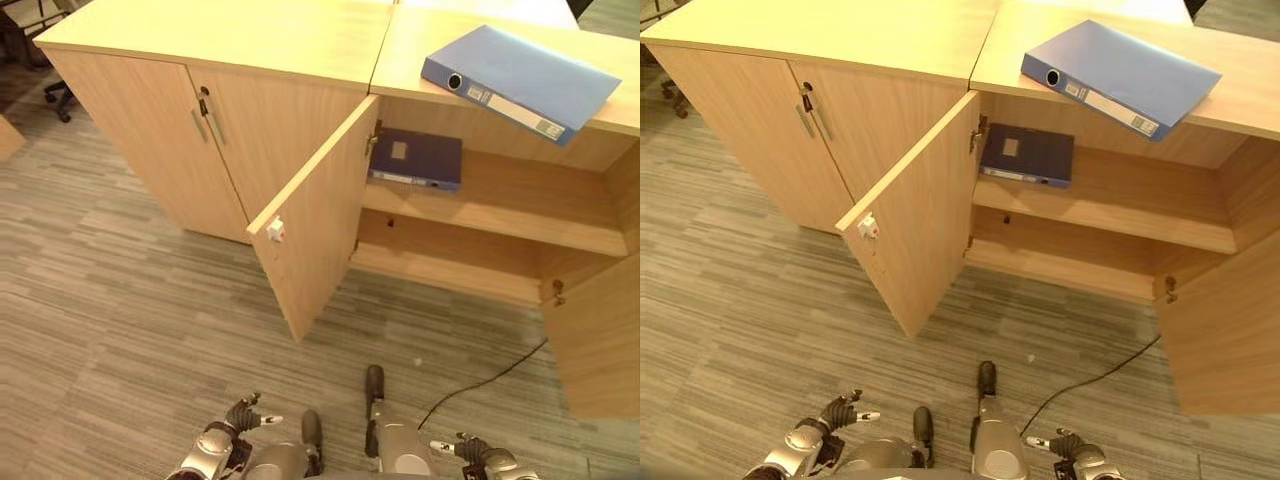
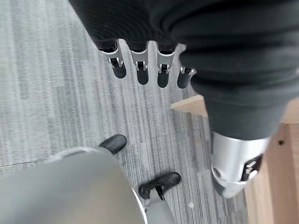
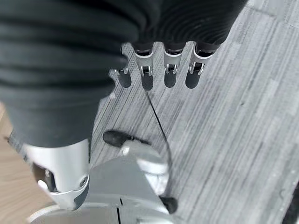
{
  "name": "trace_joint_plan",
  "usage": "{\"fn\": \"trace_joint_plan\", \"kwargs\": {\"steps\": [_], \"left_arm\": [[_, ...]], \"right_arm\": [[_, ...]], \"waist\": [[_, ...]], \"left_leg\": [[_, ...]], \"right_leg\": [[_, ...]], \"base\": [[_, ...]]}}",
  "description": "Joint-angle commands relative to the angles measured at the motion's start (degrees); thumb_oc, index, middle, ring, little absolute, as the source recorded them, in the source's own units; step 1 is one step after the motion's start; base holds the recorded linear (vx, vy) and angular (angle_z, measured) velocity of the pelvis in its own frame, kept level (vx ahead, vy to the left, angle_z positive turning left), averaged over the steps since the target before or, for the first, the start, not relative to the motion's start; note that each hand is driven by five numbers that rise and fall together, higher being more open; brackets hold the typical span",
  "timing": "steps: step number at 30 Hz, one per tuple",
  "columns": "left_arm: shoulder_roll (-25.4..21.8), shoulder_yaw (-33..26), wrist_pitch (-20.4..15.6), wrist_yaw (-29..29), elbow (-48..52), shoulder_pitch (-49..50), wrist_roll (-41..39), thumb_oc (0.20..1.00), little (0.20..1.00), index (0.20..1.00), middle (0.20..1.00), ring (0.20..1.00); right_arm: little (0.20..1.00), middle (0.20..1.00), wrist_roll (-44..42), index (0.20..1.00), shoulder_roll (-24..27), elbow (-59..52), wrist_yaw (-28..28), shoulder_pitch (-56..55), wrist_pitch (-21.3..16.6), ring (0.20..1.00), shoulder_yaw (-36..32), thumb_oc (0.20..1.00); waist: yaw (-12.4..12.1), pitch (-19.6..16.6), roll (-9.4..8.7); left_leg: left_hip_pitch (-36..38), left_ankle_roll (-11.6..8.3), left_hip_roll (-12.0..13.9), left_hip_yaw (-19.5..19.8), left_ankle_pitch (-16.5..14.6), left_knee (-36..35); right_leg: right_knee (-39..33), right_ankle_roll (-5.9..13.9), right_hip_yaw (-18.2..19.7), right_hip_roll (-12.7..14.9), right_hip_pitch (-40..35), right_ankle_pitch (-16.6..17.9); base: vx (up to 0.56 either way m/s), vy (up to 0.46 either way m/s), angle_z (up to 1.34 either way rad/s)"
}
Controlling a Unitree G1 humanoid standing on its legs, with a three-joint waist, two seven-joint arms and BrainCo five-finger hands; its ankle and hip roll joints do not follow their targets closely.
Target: Put the empty folder in the office cabinet
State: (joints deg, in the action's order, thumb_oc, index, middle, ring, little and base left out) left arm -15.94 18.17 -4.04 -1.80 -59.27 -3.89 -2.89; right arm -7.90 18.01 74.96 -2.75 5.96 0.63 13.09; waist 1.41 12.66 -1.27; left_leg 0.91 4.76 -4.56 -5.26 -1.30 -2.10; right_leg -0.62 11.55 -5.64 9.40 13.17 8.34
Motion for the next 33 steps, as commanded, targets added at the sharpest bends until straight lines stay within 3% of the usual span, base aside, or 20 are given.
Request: {"fn": "trace_joint_plan", "kwargs": {"steps": [1, 6, 7, 8, 9, 11, 14, 15, 16, 17, 19, 25, 28, 33], "left_arm": [[-1.4, 0.6, -1.2, 0.0, 2.4, -0.9, 1.9, 1.0, 1.0, 1.0, 1.0, 1.0], [0.7, 1.3, -0.9, 0.7, 0.6, -1.4, 0.1, 1.0, 1.0, 1.0, 1.0, 1.0], [0.7, 1.3, -1.0, 0.7, 0.5, -1.4, 0.1, 1.0, 1.0, 1.0, 1.0, 1.0], [1.1, 1.7, -1.0, 1.1, 1.0, -1.9, -0.9, 1.0, 1.0, 1.0, 1.0, 1.0], [1.1, 1.7, -0.9, 1.1, 1.0, -1.9, -0.9, 1.0, 1.0, 1.0, 1.0, 1.0], [1.2, 1.6, -0.8, 1.1, 1.4, -1.9, -1.2, 1.0, 1.0, 1.0, 1.0, 1.0], [1.1, 1.8, -0.6, 0.7, 2.5, -1.8, -1.0, 1.0, 1.0, 1.0, 1.0, 1.0], [1.1, 1.9, -0.6, 0.6, 2.9, -1.7, -0.7, 1.0, 1.0, 1.0, 1.0, 1.0], [1.1, 2.8, -0.7, 0.4, 3.7, -2.0, 0.2, 1.0, 1.0, 1.0, 1.0, 1.0], [1.0, 2.8, -0.6, 0.4, 3.7, -2.0, 0.2, 1.0, 1.0, 1.0, 1.0, 1.0], [0.9, 4.2, -0.8, -0.5, 6.1, -2.4, 1.1, 1.0, 1.0, 1.0, 1.0, 1.0], [-1.7, 9.4, -1.8, -3.8, 16.6, -3.7, 1.7, 1.0, 1.0, 1.0, 1.0, 1.0], [-2.6, 12.3, -2.3, -5.7, 21.4, -4.0, 2.0, 1.0, 1.0, 1.0, 1.0, 1.0], [-4.0, 16.7, -3.6, -7.7, 26.2, -5.9, 2.6, 1.0, 1.0, 1.0, 1.0, 1.0]], "right_arm": [[1.0, 1.0, -0.2, 1.0, 1.5, 1.4, -0.7, 0.4, -0.5, 1.0, 2.5, 1.0], [1.0, 1.0, -0.8, 1.0, 1.9, 1.5, 0.2, 1.2, -0.8, 1.0, 3.5, 1.0], [1.0, 1.0, -0.8, 1.0, 1.9, 1.5, 0.2, 1.2, -0.8, 1.0, 3.5, 1.0], [1.0, 1.0, -1.2, 1.0, 2.0, 1.6, 0.8, 1.0, -0.9, 1.0, 3.7, 1.0], [1.0, 1.0, -1.2, 1.0, 2.0, 1.6, 0.8, 1.0, -0.9, 1.0, 3.7, 1.0], [1.0, 1.0, -1.3, 1.0, 2.1, 1.7, 1.1, 0.4, -1.0, 1.0, 3.6, 1.0], [1.0, 1.0, -1.2, 1.0, 2.4, 2.3, 1.3, -0.3, -0.9, 1.0, 3.1, 1.0], [1.0, 1.0, -0.9, 1.0, 2.6, 2.4, 1.4, -0.5, -0.9, 1.0, 2.9, 1.0], [1.0, 1.0, -0.5, 1.0, 3.1, 2.8, 1.5, -0.5, -0.7, 1.0, 2.4, 1.0], [1.0, 1.0, -0.5, 1.0, 3.1, 2.8, 1.5, -0.6, -0.7, 1.0, 2.4, 1.0], [1.0, 1.0, 0.7, 1.0, 3.5, 3.0, 1.5, -0.8, -0.5, 1.0, 2.5, 1.0], [1.0, 1.0, 2.4, 1.0, 3.6, 1.3, 1.8, -0.4, -0.9, 1.0, 3.5, 1.0], [1.0, 1.0, 4.0, 1.0, 3.6, 1.5, 1.5, 0.0, -0.6, 1.0, 3.9, 1.0], [1.0, 1.0, 6.0, 1.0, 2.4, 2.0, 1.5, -0.5, -0.3, 1.0, 4.4, 1.0]], "waist": [[0.6, -3.1, -0.49], [0.8, -4.4, 0.0], [0.9, -4.5, 0.03], [1.1, -4.8, 0.04], [1.1, -4.8, 0.06], [0.9, -4.9, -0.45], [0.5, -4.4, -1.22], [0.2, -4.3, -1.38], [-0.5, -4.0, -1.89], [-0.5, -4.0, -1.82], [-1.4, -3.5, -2.3], [-3.6, -2.1, 0.08], [-3.3, -3.5, 1.43], [-1.9, -5.7, 1.97]], "left_leg": [[11.9, -5.44, 4.3, 5.8, -6.6, -2.6], [11.3, -8.55, 10.1, 5.7, -4.6, -1.3], [11.3, -8.59, 10.1, 5.8, -4.6, -1.3], [10.2, -10.32, 13.7, 5.0, -1.2, 1.9], [10.2, -10.34, 13.7, 5.0, -1.2, 2.0], [8.7, -10.66, 15.3, 4.0, 1.7, 6.4], [6.6, -9.6, 16.5, 1.9, 5.0, 13.5], [5.4, -8.95, 15.9, 1.5, 5.4, 15.4], [0.5, -7.68, 12.2, 2.0, 3.5, 17.9], [0.3, -7.62, 12.2, 2.1, 3.2, 18.4], [-4.4, -7.38, 9.3, 1.2, -0.2, 14.9], [-11.2, -9.44, 6.9, 3.9, 9.0, 3.5], [-7.9, -9.32, 6.8, 5.1, 9.2, -1.4], [-4.6, -8.24, 5.7, 5.1, 7.2, -2.9]], "right_leg": [[-3.0, -0.89, -1.2, -2.8, 1.0, 7.1], [1.2, -3.26, -3.1, -4.4, 0.6, 3.2], [1.2, -3.29, -3.1, -4.4, 0.7, 3.1], [1.9, -4.76, -3.8, -6.2, -0.9, 0.0], [1.9, -4.78, -3.8, -6.2, -0.9, 0.0], [1.5, -5.66, -3.8, -7.3, -3.0, -1.4], [0.8, -7.07, -3.8, -8.1, -7.0, -3.5], [0.5, -7.3, -3.6, -8.0, -8.1, -4.1], [0.0, -7.44, -2.8, -7.1, -9.8, -4.8], [0.0, -7.38, -2.9, -7.1, -9.8, -4.8], [-0.5, -6.93, -2.3, -5.6, -11.9, -5.6], [-1.7, -6.68, 0.2, -7.1, -16.8, -7.4], [-1.7, -6.33, 1.2, -7.5, -17.8, -8.5], [-3.2, -5.3, 2.5, -6.1, -18.3, -8.3]], "base": [[0.25, -0.278, 0.25], [0.19, -0.262, 0.11], [0.21, -0.401, -0.07], [0.16, -0.301, -0.01], [0.21, -0.394, 0.12], [0.13, -0.221, 0.2], [0.17, -0.225, 0.02], [0.2, -0.172, -0.07], [0.14, -0.104, -0.03], [0.15, -0.057, -0.02], [0.18, 0.016, -0.05], [0.16, 0.071, -0.37], [0.17, 0.136, -0.39], [0.13, 0.147, -0.24]]}}
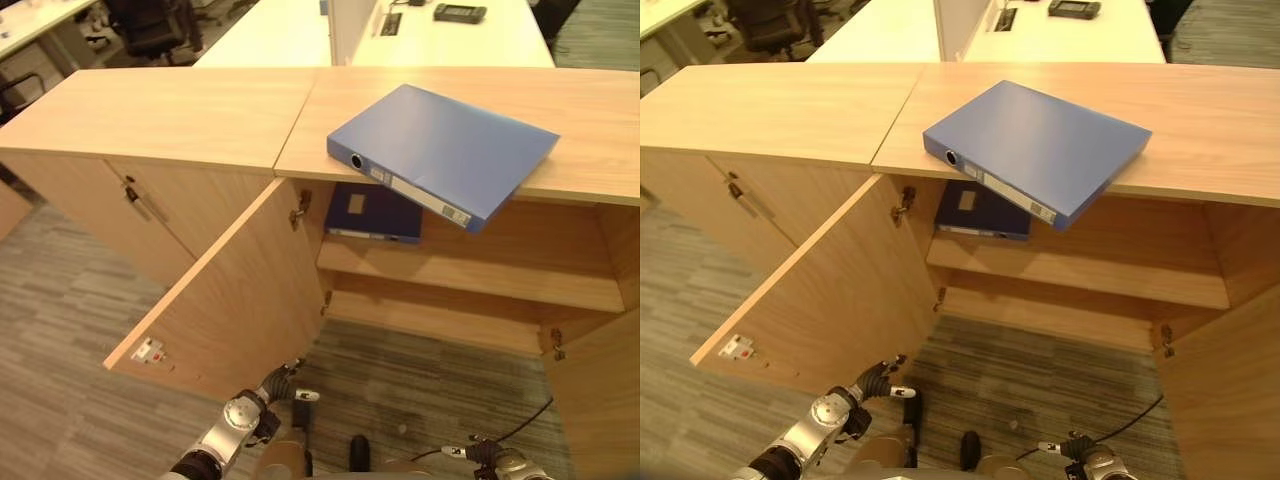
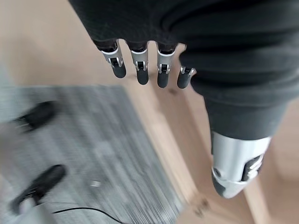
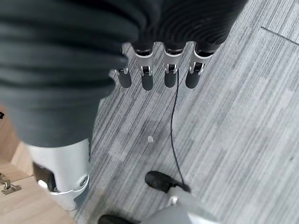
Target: Put the empty folder in the office cabinet
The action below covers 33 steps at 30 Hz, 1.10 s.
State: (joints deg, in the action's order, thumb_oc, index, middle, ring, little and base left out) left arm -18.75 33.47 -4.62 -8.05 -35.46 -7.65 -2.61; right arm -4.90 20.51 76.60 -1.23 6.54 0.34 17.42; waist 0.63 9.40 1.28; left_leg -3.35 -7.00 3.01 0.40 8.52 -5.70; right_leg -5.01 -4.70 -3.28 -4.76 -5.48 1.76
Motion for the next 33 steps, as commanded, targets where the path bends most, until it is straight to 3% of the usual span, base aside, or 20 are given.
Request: {"fn": "trace_joint_plan", "kwargs": {"steps": [1, 7, 11, 14, 16, 23, 28, 31, 32, 33], "left_arm": [[-1.6, 1.9, -3.1, -1.6, 3.1, -2.4, 2.5, 1.0, 1.0, 1.0, 1.0, 1.0], [-3.5, 1.8, -4.0, -1.5, 7.7, -3.1, -0.1, 1.0, 1.0, 1.0, 1.0, 1.0], [-4.3, -0.5, -4.1, 0.0, 10.5, -3.2, -1.5, 1.0, 1.0, 1.0, 1.0, 1.0], [-4.6, -1.4, -3.9, 0.5, 11.6, -3.3, -2.2, 1.0, 1.0, 1.0, 1.0, 1.0], [-4.8, -2.4, -3.8, 1.0, 12.2, -3.1, -2.3, 1.0, 1.0, 1.0, 1.0, 1.0], [-5.5, -3.7, -3.0, 1.6, 11.8, -3.6, -1.6, 1.0, 1.0, 1.0, 1.0, 1.0], [-5.3, -4.7, -2.8, 2.8, 10.1, -3.7, -1.5, 1.0, 1.0, 1.0, 1.0, 1.0], [-5.2, -5.2, -2.7, 3.1, 9.3, -3.2, -1.4, 1.0, 1.0, 1.0, 1.0, 1.0], [-4.3, -5.9, -2.5, 3.0, 8.3, -2.3, -2.7, 1.0, 1.0, 1.0, 1.0, 1.0], [-4.3, -5.9, -2.5, 3.0, 8.3, -2.3, -2.7, 1.0, 1.0, 1.0, 1.0, 1.0]], "right_arm": [[1.0, 1.0, 3.1, 1.0, -0.3, 0.4, 0.0, -1.1, 0.0, 1.0, 0.1, 1.0], [1.0, 1.0, 3.9, 1.0, -0.8, 0.7, -0.4, -0.4, 0.4, 1.0, 0.0, 1.0], [1.0, 1.0, 4.0, 1.0, -0.7, 0.0, -1.2, 1.2, 1.0, 1.0, -0.4, 1.0], [1.0, 1.0, 3.0, 1.0, -1.2, -0.8, -1.5, 2.1, 0.9, 1.0, -0.3, 1.0], [1.0, 1.0, 2.2, 1.0, -1.7, -1.4, -1.7, 2.4, 0.8, 1.0, -0.4, 1.0], [1.0, 1.0, -0.5, 1.0, -2.1, -2.8, -2.0, 1.8, 0.6, 1.0, -1.5, 1.0], [1.0, 1.0, -1.6, 1.0, -2.1, -2.6, -2.6, 1.4, 0.6, 1.0, -1.6, 1.0], [1.0, 1.0, -1.4, 1.0, -2.0, -1.7, -2.9, 0.1, 0.5, 1.0, -1.1, 1.0], [1.0, 1.0, -1.3, 1.0, -2.0, -0.5, -2.7, 0.0, 0.3, 1.0, -0.6, 1.0], [1.0, 1.0, -1.3, 1.0, -2.0, -0.5, -2.7, 0.0, 0.3, 1.0, -0.6, 1.0]], "waist": [[-0.8, -2.7, -0.61], [-0.5, -3.5, -0.57], [-1.0, -3.1, 0.05], [-1.4, -2.5, 0.19], [-1.7, -2.3, -0.34], [-0.5, -1.1, -1.67], [1.1, -0.1, -2.92], [1.8, -0.6, -3.48], [1.9, -1.5, -3.69], [2.1, -1.6, -3.56]], "left_leg": [[0.1, 3.74, -2.2, -0.7, -3.2, 0.7], [1.5, 5.59, -4.3, -2.4, -6.1, 0.7], [2.7, 7.2, -6.1, -4.7, -8.2, 0.7], [3.9, 7.51, -6.1, -6.4, -9.1, 0.7], [4.7, 7.39, -6.0, -7.7, -9.7, 0.7], [8.4, 5.91, -3.2, -5.7, -12.4, 1.2], [14.3, 3.23, 1.2, -2.7, -14.9, 0.7], [15.9, 1.46, 4.2, -0.1, -15.7, 0.7], [15.6, -0.06, 7.1, 0.6, -14.1, 0.7], [15.5, -0.14, 7.2, 0.8, -14.1, 0.7]], "right_leg": [[1.0, 11.25, 0.5, 8.4, 0.4, -1.5], [0.7, 13.87, 2.4, 11.2, 1.2, -0.1], [6.2, 16.53, 3.7, 15.3, 4.5, 0.6], [9.9, 16.87, 2.9, 17.7, 6.6, 2.3], [8.6, 16.69, 1.1, 18.9, 7.5, 4.6], [2.5, 17.49, -1.7, 19.9, 12.0, 9.3], [0.4, 19.35, 0.7, 18.5, 17.5, 10.8], [0.9, 19.35, 2.1, 16.8, 17.5, 10.7], [1.8, 19.13, 2.2, 15.6, 16.8, 10.6], [1.8, 19.07, 2.0, 15.6, 16.9, 10.5]], "base": [[0.08, 0.166, -0.24], [0.04, 0.153, -0.22], [0.01, 0.206, -0.4], [0.01, 0.102, -0.38], [0.03, -0.024, -0.47], [0.16, -0.154, 0.01], [0.26, -0.298, 0.23], [0.26, -0.479, 0.03], [0.18, -0.45, 0.25], [0.14, -0.485, 0.52]]}}
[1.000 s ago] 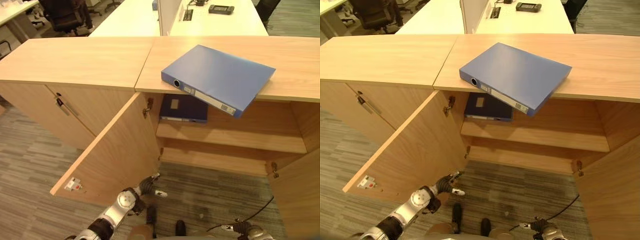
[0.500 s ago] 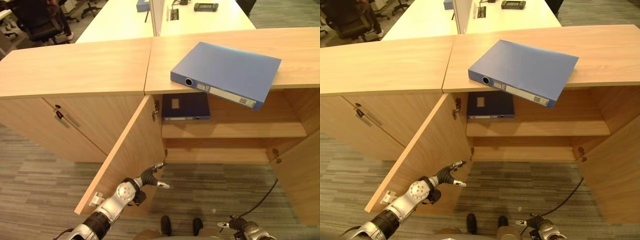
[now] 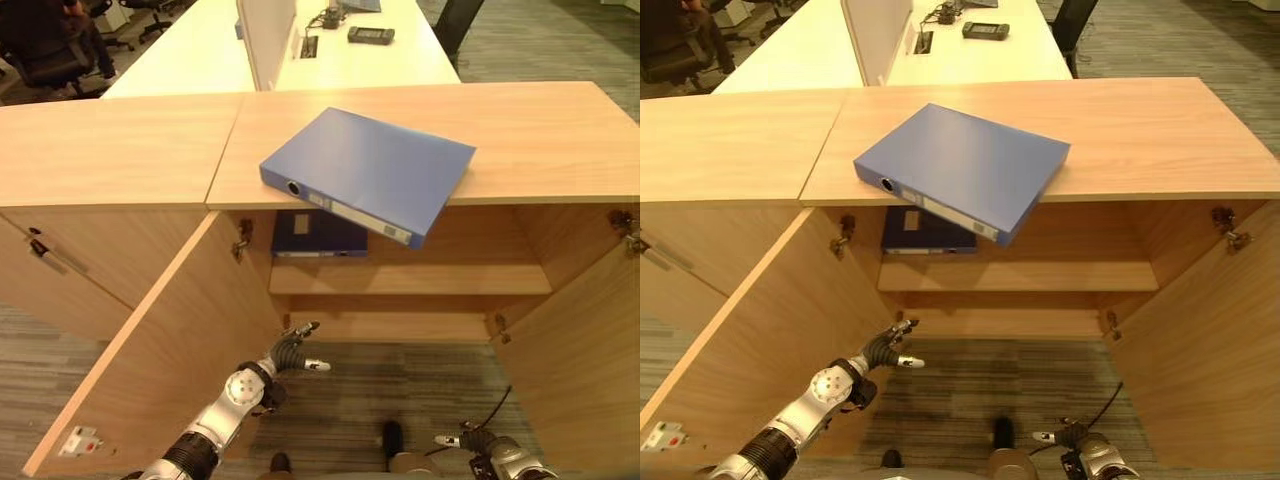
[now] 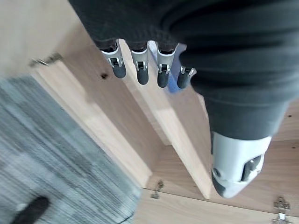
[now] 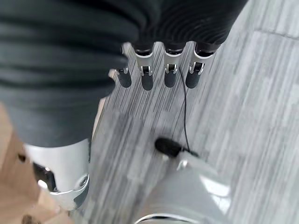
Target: Put the empty folder in the office cabinet
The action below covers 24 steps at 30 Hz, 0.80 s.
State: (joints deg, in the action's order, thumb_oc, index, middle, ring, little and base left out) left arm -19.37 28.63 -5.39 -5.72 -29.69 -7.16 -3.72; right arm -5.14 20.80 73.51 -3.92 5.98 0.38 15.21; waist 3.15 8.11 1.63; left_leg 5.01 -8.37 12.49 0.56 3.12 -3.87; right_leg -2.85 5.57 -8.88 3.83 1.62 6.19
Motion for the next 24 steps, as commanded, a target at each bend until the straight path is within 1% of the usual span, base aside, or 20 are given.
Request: {"fn": "trace_joint_plan", "kwargs": {"steps": [1, 2, 3, 4, 5, 6, 7, 8, 9, 10, 11, 13, 14, 20, 24], "left_arm": [[-3.3, -1.4, -1.7, 1.1, 2.3, -2.5, -2.5, 1.0, 1.0, 1.0, 1.0, 1.0], [-2.5, -1.6, -1.4, 1.4, 2.2, -2.3, -3.7, 1.0, 1.0, 1.0, 1.0, 1.0], [-1.3, -1.1, -0.8, 1.5, 1.9, -2.9, -4.1, 1.0, 1.0, 1.0, 1.0, 1.0], [-1.2, -1.0, -0.8, 1.5, 1.9, -2.9, -4.0, 1.0, 1.0, 1.0, 1.0, 1.0], [-0.5, -0.7, -0.5, 1.4, 1.2, -3.6, -3.7, 1.0, 1.0, 1.0, 1.0, 1.0], [-0.1, -0.6, -0.5, 1.0, 1.2, -3.8, -3.9, 1.0, 1.0, 1.0, 1.0, 1.0], [0.3, -0.4, -0.6, 0.3, 1.0, -4.0, -4.2, 1.0, 1.0, 1.0, 1.0, 1.0], [0.3, -0.3, -0.6, 0.3, 1.0, -4.0, -4.2, 1.0, 1.0, 1.0, 1.0, 1.0], [0.4, -0.2, -0.5, 0.2, 1.1, -4.0, -4.3, 1.0, 1.0, 1.0, 1.0, 1.0], [0.5, -0.4, -0.5, -0.1, 0.8, -3.5, -4.2, 1.0, 1.0, 1.0, 1.0, 1.0], [0.5, -0.4, -0.5, -0.1, 0.9, -3.4, -4.2, 1.0, 1.0, 1.0, 1.0, 1.0], [0.1, -0.8, -0.6, 0.0, 0.9, -2.9, -3.9, 1.0, 1.0, 1.0, 1.0, 1.0], [0.0, -0.7, -0.6, -0.1, 0.9, -2.7, -3.7, 1.0, 1.0, 1.0, 1.0, 1.0], [-0.7, -1.7, -0.8, -0.3, 2.3, -1.1, -3.1, 1.0, 1.0, 1.0, 1.0, 1.0], [-0.4, -1.9, -0.6, -0.9, 3.5, -0.1, -3.9, 1.0, 1.0, 1.0, 1.0, 1.0]], "right_arm": [[1.0, 1.0, -1.1, 1.0, -2.2, 3.0, 0.1, 0.8, 0.5, 1.0, 1.8, 1.0], [1.0, 1.0, -1.3, 1.0, -2.0, 3.2, 0.6, 0.8, 0.0, 1.0, 1.9, 1.0], [1.0, 1.0, -2.8, 1.0, -1.1, 3.4, 1.7, 0.7, -0.2, 1.0, 0.6, 1.0], [1.0, 1.0, -2.8, 1.0, -1.1, 3.4, 1.7, 0.7, -0.2, 1.0, 0.6, 1.0], [1.0, 1.0, -3.9, 1.0, -0.7, 3.5, 2.2, 0.3, -0.3, 1.0, -0.7, 1.0], [1.0, 1.0, -4.8, 1.0, -0.4, 3.5, 2.4, -0.2, -0.2, 1.0, -1.6, 1.0], [1.0, 1.0, -5.5, 1.0, 0.2, 3.9, 2.8, -1.4, -0.3, 1.0, -2.7, 1.0], [1.0, 1.0, -5.5, 1.0, 0.2, 3.9, 2.8, -1.4, -0.4, 1.0, -2.8, 1.0], [1.0, 1.0, -5.7, 1.0, 0.2, 4.0, 2.9, -1.9, -0.3, 1.0, -3.4, 1.0], [1.0, 1.0, -5.3, 1.0, 0.1, 4.5, 2.8, -2.5, 0.0, 1.0, -3.7, 1.0], [1.0, 1.0, -5.3, 1.0, 0.1, 4.5, 2.8, -2.5, 0.0, 1.0, -3.7, 1.0], [1.0, 1.0, -4.6, 1.0, -0.2, 4.9, 3.0, -3.1, -0.1, 1.0, -3.6, 1.0], [1.0, 1.0, -4.6, 1.0, -0.3, 5.0, 3.2, -3.2, -0.1, 1.0, -3.6, 1.0], [1.0, 1.0, -4.5, 1.0, -2.0, 4.2, 3.3, -4.0, -0.5, 1.0, -2.8, 1.0], [1.0, 1.0, -4.2, 1.0, -2.6, 3.9, 3.1, -4.1, -0.6, 1.0, -2.3, 1.0]], "waist": [[-0.4, -0.5, -3.69], [-0.5, -0.7, -3.15], [-0.6, -0.6, -2.88], [-0.4, -0.6, -2.76], [0.1, -0.6, -3.07], [0.5, -0.6, -3.4], [0.5, -0.5, -3.61], [0.6, -0.6, -3.72], [0.7, -0.8, -3.84], [0.4, -0.9, -3.41], [0.5, -0.8, -3.43], [-0.4, -0.7, -3.82], [-0.8, -0.9, -3.88], [-1.5, -2.1, -3.34], [-1.6, -2.6, -2.74]], "left_leg": [[6.2, 0.59, -0.5, 0.7, -7.0, -1.1], [4.7, -0.02, 1.2, 0.5, -3.9, -1.1], [2.2, 0.15, 3.1, -2.3, 1.3, -0.6], [2.0, 0.07, 3.2, -2.1, 1.4, -0.7], [0.8, 0.36, 4.3, -6.5, 2.7, 0.4], [0.0, 1.04, 3.8, -10.1, 1.6, 1.4], [-1.8, 2.41, -0.3, -11.0, -1.2, 3.4], [-2.1, 2.46, -0.5, -10.9, -1.0, 3.4], [-2.8, 2.8, -2.0, -11.9, -1.3, 3.3], [-3.3, 2.89, -3.6, -12.2, -1.1, 2.4], [-3.3, 2.89, -3.6, -12.1, -1.2, 2.4], [-4.5, 3.23, -5.6, -7.8, -1.8, 2.9], [-4.6, 3.29, -6.3, -6.6, -1.8, 2.3], [-2.7, 3.15, -6.3, -6.2, -0.8, -1.1], [-1.5, 2.97, -6.1, -7.0, -1.4, -1.1]], "right_leg": [[0.8, 8.29, 7.4, 6.2, 9.7, 5.2], [2.3, 7.26, 6.6, 5.5, 9.6, 3.8], [2.9, 5.5, 4.0, 5.1, 8.4, 1.5], [2.9, 5.43, 3.8, 5.1, 8.4, 1.4], [3.0, 4.37, 2.0, 5.0, 7.4, 0.1], [2.8, 3.73, 0.5, 4.9, 6.5, -0.9], [1.8, 3.3, -0.5, 4.3, 3.8, -1.2], [1.7, 3.29, -0.5, 4.4, 4.0, -1.0], [1.3, 3.22, -1.0, 4.4, 3.3, -0.8], [0.5, 2.74, -1.1, 3.5, 2.1, -1.0], [0.4, 2.76, -1.1, 3.5, 2.0, -1.0], [-0.7, 2.28, -0.9, 2.9, 0.8, -0.8], [-1.4, 2.15, -1.2, 2.3, 0.0, -0.7], [-2.1, 2.37, -0.8, 1.2, -1.5, -1.2], [-2.1, 2.37, -0.4, 1.0, -2.5, -1.6]], "base": [[0.04, -0.272, 0.52], [0.02, -0.484, 0.44], [-0.01, -0.334, 0.2], [-0.03, -0.36, 0.48], [-0.02, -0.273, 1.56], [0.0, -0.437, 1.79], [0.0, -0.297, 1.51], [0.02, -0.219, 0.58], [0.05, -0.124, 0.64], [0.06, -0.123, 0.63], [0.1, -0.108, 0.5], [0.09, -0.09, 0.06], [0.09, -0.091, -0.01], [0.08, -0.005, -0.16], [0.05, 0.047, -0.11]]}}
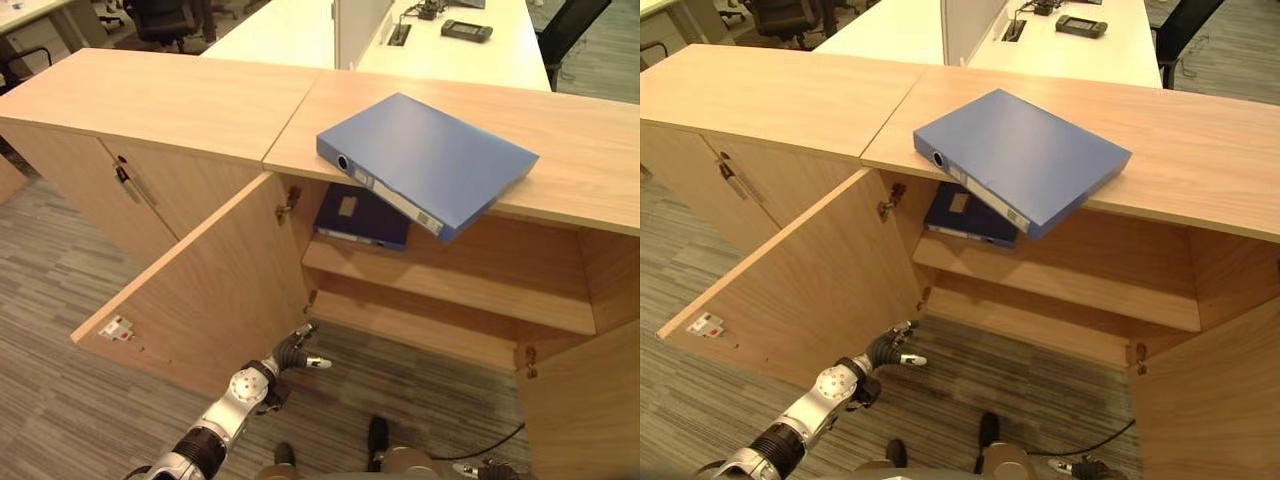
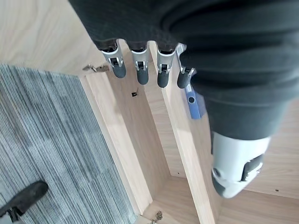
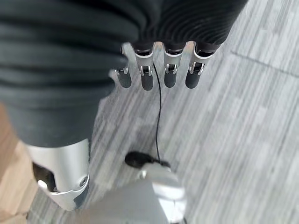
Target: Put the empty folder in the office cabinet
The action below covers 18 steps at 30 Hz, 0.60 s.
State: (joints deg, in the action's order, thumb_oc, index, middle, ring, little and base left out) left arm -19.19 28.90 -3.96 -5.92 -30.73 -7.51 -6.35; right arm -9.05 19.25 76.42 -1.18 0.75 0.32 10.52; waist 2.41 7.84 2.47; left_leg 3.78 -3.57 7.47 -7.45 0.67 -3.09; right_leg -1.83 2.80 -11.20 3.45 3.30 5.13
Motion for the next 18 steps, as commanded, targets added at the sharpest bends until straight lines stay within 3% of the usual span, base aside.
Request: {"fn": "trace_joint_plan", "kwargs": {"steps": [1, 4, 8, 9, 10, 18], "left_arm": [[-0.6, -2.4, -2.1, -0.8, 5.3, 0.5, -2.0, 1.0, 1.0, 1.0, 1.0, 1.0], [-0.7, -3.5, -2.0, -1.0, 8.0, 1.7, -4.6, 1.0, 1.0, 1.0, 1.0, 1.0], [-5.0, -9.0, -4.0, -0.3, 25.7, 5.7, -6.4, 1.0, 1.0, 1.0, 1.0, 1.0], [-5.1, -9.2, -3.7, -0.3, 26.1, 5.9, -6.4, 1.0, 1.0, 1.0, 1.0, 1.0], [-9.3, -11.9, -6.4, 0.8, 36.9, 6.6, -1.8, 1.0, 1.0, 1.0, 1.0, 1.0], [-11.2, -14.8, -10.3, 9.1, 46.6, 1.3, 6.6, 1.0, 1.0, 1.0, 1.0, 1.0]], "right_arm": [[1.0, 1.0, -0.3, 1.0, -1.2, 0.9, 0.2, 1.2, -0.5, 1.0, 2.5, 1.0], [1.0, 1.0, 0.1, 1.0, -1.3, 1.0, 0.0, 1.0, -0.5, 1.0, 2.5, 1.0], [1.0, 1.0, -0.7, 1.0, -1.8, 0.4, -0.3, 1.0, -0.6, 1.0, 1.3, 1.0], [1.0, 1.0, -0.7, 1.0, -1.9, 0.4, -0.3, 1.0, -0.6, 1.0, 1.4, 1.0], [1.0, 1.0, -0.9, 1.0, -2.3, 0.6, -0.5, 0.9, -0.4, 1.0, 1.0, 1.0], [1.0, 1.0, -0.7, 1.0, -4.0, 1.4, -0.1, -0.1, 0.0, 1.0, 2.4, 1.0]], "waist": [[-0.9, -2.3, -3.41], [-1.0, -2.3, -3.28], [-2.0, -2.4, -3.37], [-2.0, -2.4, -3.43], [-2.6, -2.6, -3.6], [-2.1, -3.6, -3.94]], "left_leg": [[0.0, -1.87, -1.0, 1.0, 1.0, -1.9], [0.5, -1.87, -0.9, 1.0, 0.7, -1.9], [0.5, -1.88, -0.9, 1.2, 0.3, -1.9], [0.6, -1.88, -0.9, 1.2, 0.3, -1.9], [0.7, -1.97, -0.9, 1.0, 0.0, -1.9], [1.9, -2.21, -0.8, 0.4, -0.7, -1.9]], "right_leg": [[-3.2, 5.15, 2.1, 1.5, -4.2, -0.6], [-3.2, 5.23, 2.0, 1.5, -4.5, -0.8], [-3.2, 5.48, 1.8, 1.6, -4.4, -0.5], [-3.2, 5.48, 1.8, 1.6, -4.4, -0.5], [-3.2, 5.77, 1.9, 1.7, -4.5, -0.3], [-3.2, 6.12, 2.1, 1.8, -5.5, -0.5]], "base": [[0.03, 0.042, -0.11], [0.02, 0.021, -0.13], [0.01, 0.004, 0.0], [0.03, 0.003, 0.05], [0.02, 0.001, 0.04], [0.02, 0.0, 0.01]]}}
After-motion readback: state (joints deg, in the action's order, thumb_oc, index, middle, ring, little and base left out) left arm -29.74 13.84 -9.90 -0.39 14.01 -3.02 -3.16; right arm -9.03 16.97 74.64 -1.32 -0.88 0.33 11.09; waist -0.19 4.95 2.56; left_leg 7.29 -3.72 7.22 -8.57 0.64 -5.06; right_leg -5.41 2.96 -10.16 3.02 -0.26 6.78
